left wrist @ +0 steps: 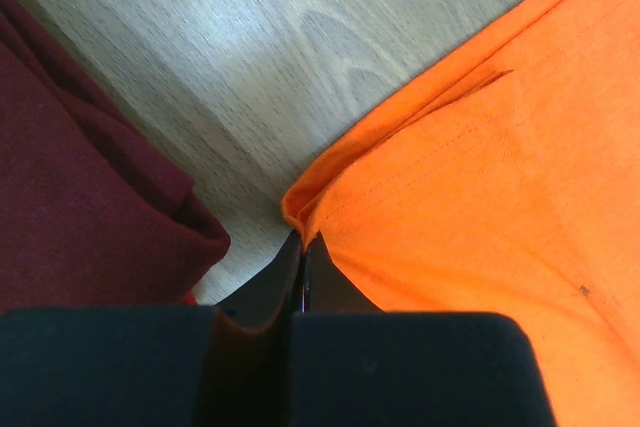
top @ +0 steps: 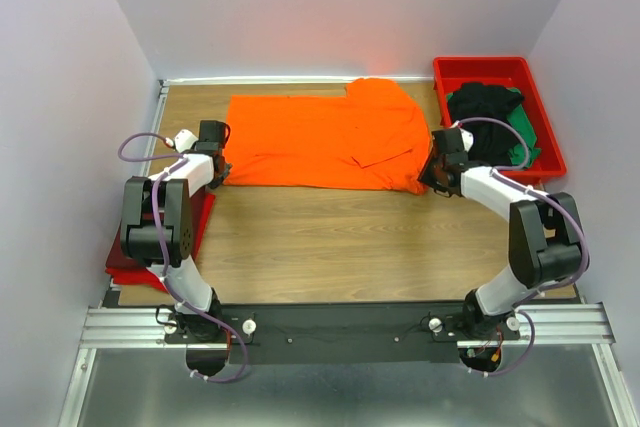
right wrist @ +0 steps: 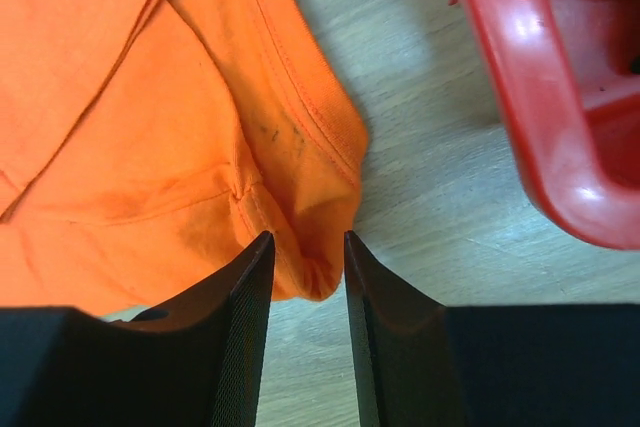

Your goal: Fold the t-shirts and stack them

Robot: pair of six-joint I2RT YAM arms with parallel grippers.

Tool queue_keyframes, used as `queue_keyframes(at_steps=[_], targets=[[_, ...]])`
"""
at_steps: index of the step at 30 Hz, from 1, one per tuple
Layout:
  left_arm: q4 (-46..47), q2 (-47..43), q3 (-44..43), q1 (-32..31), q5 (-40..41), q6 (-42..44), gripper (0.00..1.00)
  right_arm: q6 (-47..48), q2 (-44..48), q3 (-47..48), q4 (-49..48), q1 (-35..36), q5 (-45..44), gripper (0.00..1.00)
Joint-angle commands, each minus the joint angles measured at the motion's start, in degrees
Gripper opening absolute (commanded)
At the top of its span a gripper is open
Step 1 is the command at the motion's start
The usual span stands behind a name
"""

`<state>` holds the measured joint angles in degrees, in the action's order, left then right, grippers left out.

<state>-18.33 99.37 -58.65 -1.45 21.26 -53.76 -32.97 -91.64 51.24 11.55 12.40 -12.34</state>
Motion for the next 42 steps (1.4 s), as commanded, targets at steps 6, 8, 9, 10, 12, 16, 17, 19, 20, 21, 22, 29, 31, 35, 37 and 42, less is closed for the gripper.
queue_keyframes(at_steps=[6,8,9,10,12,16,17,19,20,21,22,29,31,35,37,42], targets=[[-0.2,-1.3,0.4,0.3,1.7,0.6,0.0,-2.6,2.7,-4.0,-0.1,0.2,-2.1,0.41],[-0.2,-1.3,0.4,0.3,1.6,0.7,0.0,-3.4,3.0,-4.5,-0.4,0.2,-0.9,0.4],[-0.1,-1.3,0.4,0.3,1.6,0.7,0.0,-3.6,3.5,-5.1,-0.7,0.2,-0.9,0.4],[-0.1,-1.1,0.5,0.3,1.6,0.6,0.0,-3.9,4.1,-5.5,-0.9,0.2,-1.0,0.39],[0.0,-1.2,0.6,0.3,1.6,0.6,0.0,-3.8,6.8,-6.6,-2.0,0.3,-2.4,0.39],[0.1,-1.2,0.7,0.3,1.6,0.7,0.0,-2.0,8.9,-7.3,-2.2,0.6,-2.3,0.4],[0.2,-1.1,0.7,0.3,1.5,0.7,0.0,-1.9,8.9,-7.4,-2.2,1.1,-2.5,0.4],[0.2,-1.0,0.6,0.3,1.4,0.7,0.0,-1.7,8.2,-7.4,-2.7,1.7,-2.5,0.4],[0.2,-1.0,0.6,0.3,1.5,0.7,0.0,-1.7,7.7,-7.3,-2.8,2.3,-2.5,0.39],[0.2,-1.0,0.6,0.3,1.3,0.8,0.0,-1.9,6.8,-7.3,-2.9,2.5,-2.5,0.4],[0.2,-1.0,0.6,0.3,1.4,0.8,0.0,-2.1,6.3,-7.3,-3.1,2.6,-2.5,0.39],[0.3,-0.8,0.6,0.3,1.2,0.8,0.0,-2.5,2.1,-6.6,-3.9,3.1,-3.3,0.39],[0.3,-0.8,0.6,0.3,1.1,0.8,0.0,-2.6,1.4,-6.1,-4.2,3.0,-3.8,0.39],[0.2,-0.8,0.5,0.3,1.2,1.0,0.0,-2.9,0.5,-5.4,-4.1,3.0,-6.1,0.39],[0.2,-0.8,0.4,0.3,1.2,0.9,0.0,-3.0,0.3,-4.9,-4.0,3.0,-6.9,0.35],[0.2,-0.8,0.6,0.3,1.2,1.1,0.0,-2.9,0.6,-4.3,-3.9,3.1,-9.0,0.19]])
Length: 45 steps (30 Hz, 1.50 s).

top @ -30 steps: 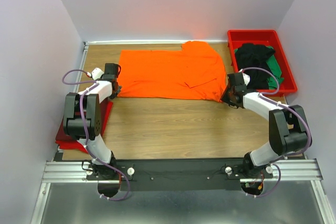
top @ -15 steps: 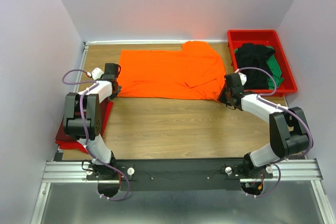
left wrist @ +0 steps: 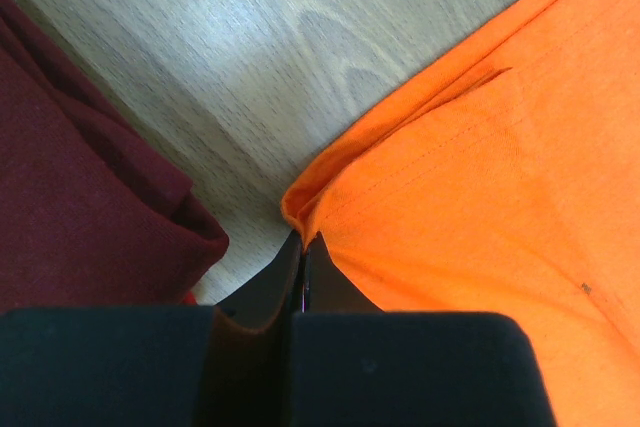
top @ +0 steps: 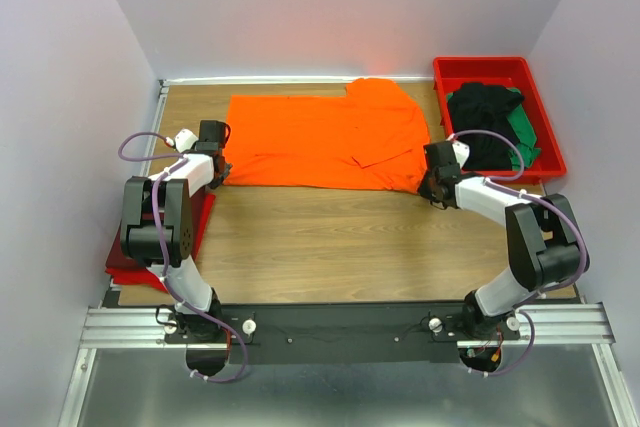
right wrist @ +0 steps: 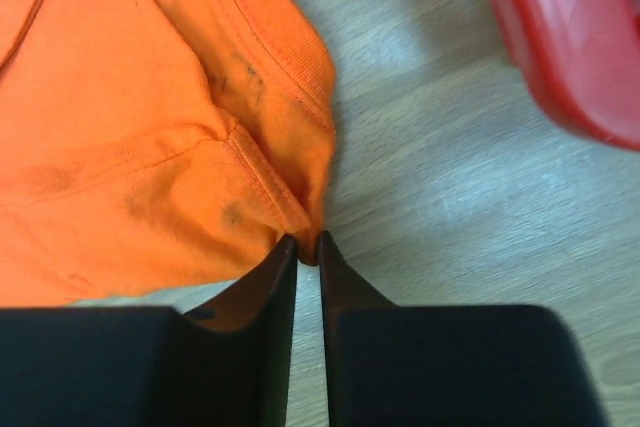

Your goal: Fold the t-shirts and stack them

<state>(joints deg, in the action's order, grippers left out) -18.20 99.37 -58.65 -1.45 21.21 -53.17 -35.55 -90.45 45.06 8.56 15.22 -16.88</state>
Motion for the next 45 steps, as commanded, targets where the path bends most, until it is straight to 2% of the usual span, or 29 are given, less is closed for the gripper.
queue_keyframes(at_steps=[1,5,12,22,32,39,42,44,45], targets=[[0.0,-0.8,0.5,0.3,1.1,0.5,0.0,-0.2,-0.3,1.9,-0.9,0.2,-4.7,0.14],[0.0,-0.8,0.6,0.3,1.0,0.5,0.0,0.5,0.9,2.1,0.2,0.2,-7.1,0.08],[-0.1,-2.0,1.7,0.3,-0.1,0.7,0.0,1.3,4.4,2.1,4.6,-1.8,-9.1,0.07],[-0.9,-10.1,6.7,0.3,-1.6,1.1,0.0,0.2,11.3,-1.5,8.4,-2.9,-7.8,0.06],[-1.5,-20.3,14.1,0.3,-2.9,1.6,0.0,-3.6,21.5,-6.9,11.6,-3.9,-1.2,0.03],[-3.3,-32.5,20.7,0.3,-3.8,0.9,0.0,-9.2,33.1,-13.0,14.5,-3.9,8.0,0.03],[-3.5,-35.1,22.9,0.3,-4.1,0.9,0.0,-10.4,37.4,-14.7,16.3,-3.9,8.9,0.09],[-3.5,-35.8,23.8,0.3,-4.7,1.1,0.03,-10.8,38.9,-14.9,17.5,-4.0,8.6,0.24],[-3.3,-36.1,23.9,0.3,-5.1,1.3,0.1,-10.9,40.5,-14.9,17.8,-4.0,8.5,0.3]])
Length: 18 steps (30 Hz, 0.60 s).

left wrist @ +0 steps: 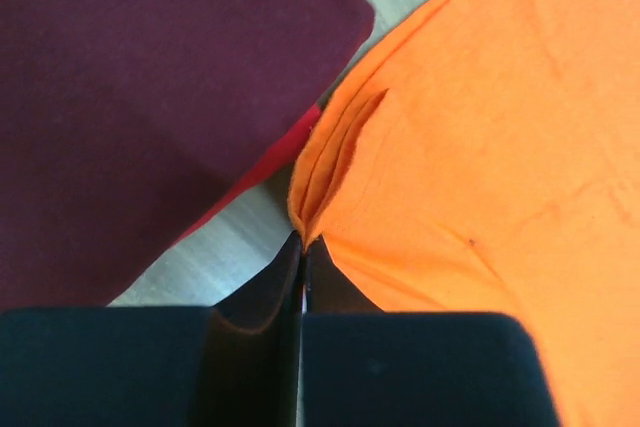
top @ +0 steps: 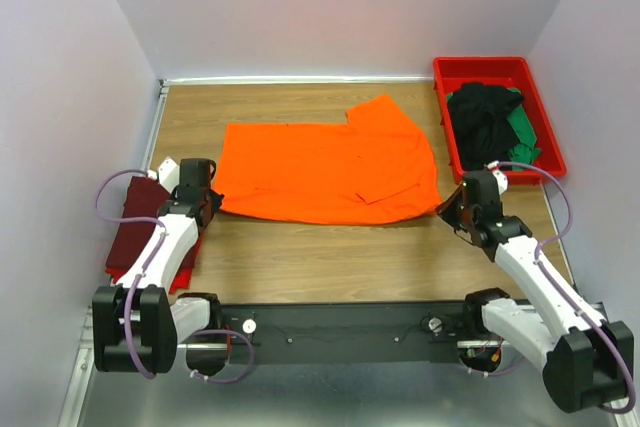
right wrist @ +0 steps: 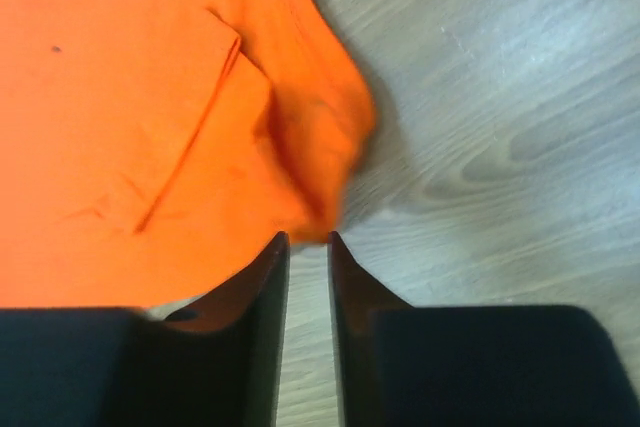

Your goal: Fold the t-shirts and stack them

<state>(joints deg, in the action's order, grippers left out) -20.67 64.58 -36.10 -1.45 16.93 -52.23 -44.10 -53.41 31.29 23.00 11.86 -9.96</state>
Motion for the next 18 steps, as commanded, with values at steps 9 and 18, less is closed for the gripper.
queue_keyframes(at_steps=[9,18], targets=[[-0.3,-3.4,-3.3,0.3,-0.1,6.1,0.5,5.2,-1.9,6.0,3.5,-0.1,0.8,0.47],[7.9,3.0,-10.6,-5.0,-9.2,14.2,0.46,6.1,-22.2,13.4,-6.7,8.8,-0.9,0.42]])
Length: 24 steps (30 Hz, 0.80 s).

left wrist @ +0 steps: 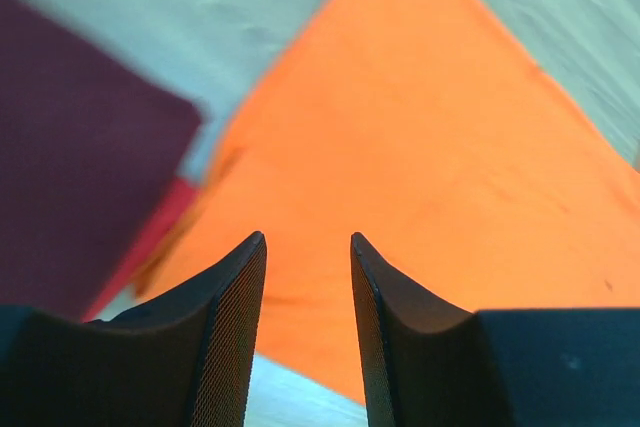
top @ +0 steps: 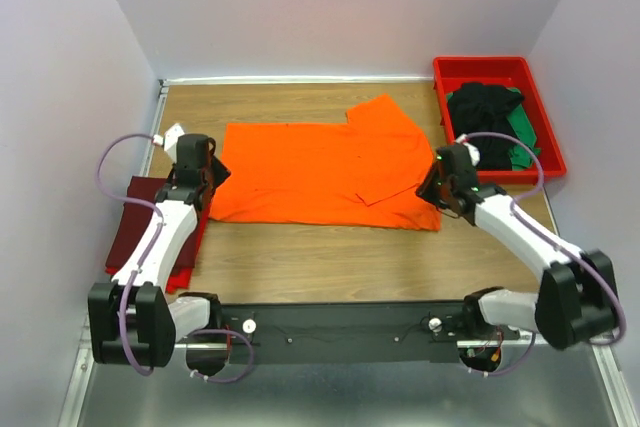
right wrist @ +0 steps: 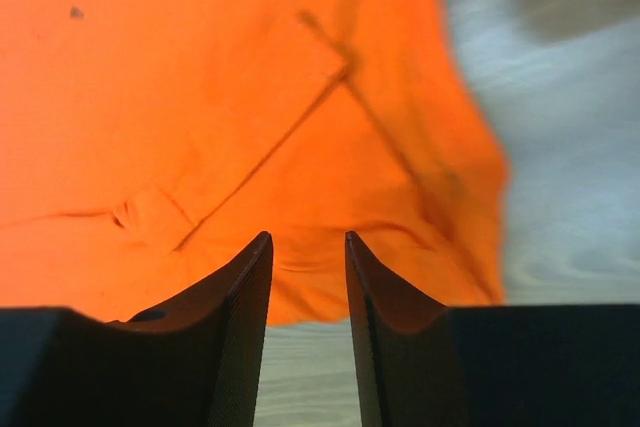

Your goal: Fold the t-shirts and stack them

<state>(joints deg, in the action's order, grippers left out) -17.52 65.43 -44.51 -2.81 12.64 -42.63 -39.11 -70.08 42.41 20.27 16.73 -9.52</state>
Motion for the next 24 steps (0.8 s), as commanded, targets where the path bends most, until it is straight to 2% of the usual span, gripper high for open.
queue_keyframes(at_steps=[1,6,14,24], targets=[[5.5,3.6,-2.6,-7.3,-5.2,5.4,0.46,1.1,-7.1,3.5,-5.2,4.7,-2.0,0.4],[6.8,10.0,-8.1,-14.8,-6.0,7.7,0.46,2.0,-14.7,5.4,-10.3,6.5,-0.3,0.4],[9.6,16.1,-10.8,-16.0,-10.3,9.7,0.45,1.6,-24.3,8.4,-14.9,7.4,0.7,0.41],[9.6,18.7,-11.9,-16.1,-11.2,10.6,0.44,0.3,-26.9,10.5,-15.6,7.5,-1.1,0.41]])
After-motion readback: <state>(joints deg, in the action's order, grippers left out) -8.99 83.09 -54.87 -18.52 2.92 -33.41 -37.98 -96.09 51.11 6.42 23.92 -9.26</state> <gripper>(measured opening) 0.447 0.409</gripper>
